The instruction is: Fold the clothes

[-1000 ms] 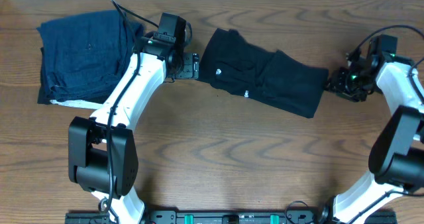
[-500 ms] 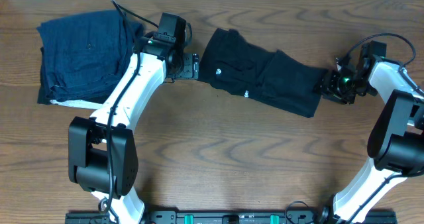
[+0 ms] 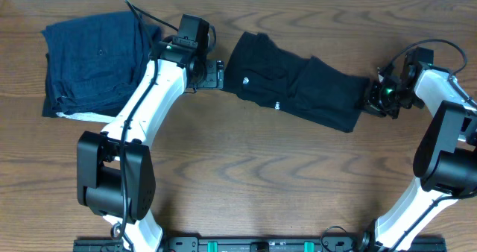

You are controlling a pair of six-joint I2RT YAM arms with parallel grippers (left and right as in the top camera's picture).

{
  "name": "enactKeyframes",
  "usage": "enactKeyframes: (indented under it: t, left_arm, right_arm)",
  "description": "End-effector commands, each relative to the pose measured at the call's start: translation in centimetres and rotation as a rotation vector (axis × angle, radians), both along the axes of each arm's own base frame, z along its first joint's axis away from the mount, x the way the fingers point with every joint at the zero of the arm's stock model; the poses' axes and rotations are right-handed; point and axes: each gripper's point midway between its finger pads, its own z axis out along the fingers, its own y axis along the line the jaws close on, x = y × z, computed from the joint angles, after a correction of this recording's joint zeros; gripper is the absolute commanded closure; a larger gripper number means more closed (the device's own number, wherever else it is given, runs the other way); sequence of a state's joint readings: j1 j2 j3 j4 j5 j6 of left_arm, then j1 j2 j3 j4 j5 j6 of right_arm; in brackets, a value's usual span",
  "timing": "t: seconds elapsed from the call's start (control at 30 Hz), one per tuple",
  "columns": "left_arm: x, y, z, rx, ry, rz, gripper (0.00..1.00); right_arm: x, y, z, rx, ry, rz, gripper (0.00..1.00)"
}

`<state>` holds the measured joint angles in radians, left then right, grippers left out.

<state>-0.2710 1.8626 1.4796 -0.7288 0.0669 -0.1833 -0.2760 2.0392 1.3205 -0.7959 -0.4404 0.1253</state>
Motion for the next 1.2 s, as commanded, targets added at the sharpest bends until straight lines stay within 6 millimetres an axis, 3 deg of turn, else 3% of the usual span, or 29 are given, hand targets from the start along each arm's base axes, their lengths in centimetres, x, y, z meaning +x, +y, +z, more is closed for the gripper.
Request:
enactKeyframes:
  t: [0.0,0.1,0.23,0.33,0.43,0.57,0.8,0.93,1.17]
  left_arm:
    - [-0.2,0.2,-0.5,0.017,0.011,0.005,0.16]
    - [-0.2,0.2,-0.5,0.017,0.011,0.005,0.16]
    - [-0.2,0.2,-0.5,0.017,0.011,0.005,0.16]
    - [-0.2,0.2,-0.5,0.017,0.011,0.005,0.16]
    - [-0.1,0.2,-0.5,0.017,0.009,0.005,0.16]
    - [0.0,0.1,-0.4,0.015,0.004,0.004,0.16]
    - [0.4,0.3,-0.3,0.012,-0.011,0.01,0.16]
    - [1.0,0.9,-0.1,0.007,-0.029,0.027,0.16]
    - [1.3,2.6,-0.1,0.008,-0.028,0.065,0.16]
  right_arm:
    - [-0.5,-0.1,-1.0,-0.017,0.033,0.003,0.88]
    - [-0.5,-0.1,-1.0,-0.017,0.032,0.004,0.85]
    - [-0.5,-0.1,-1.0,-0.017,0.033,0.003,0.68]
    - [-0.5,-0.1,-1.0,-0.018,0.032,0.004,0.66]
    - [-0.7,-0.6,-1.2,-0.054,0.042,0.002,0.76]
    - [-0.6,-0.5,-1.2,-0.055,0.041,0.007,0.99]
    - [-0.1,-0.7,-1.2,-0.06,0.019,0.004,0.99]
    - [0.2,-2.6,-0.8,-0.077,-0.018,0.023,0.99]
    - [0.9,-9.3,1.0,-0.131,-0.071,-0.094,0.99]
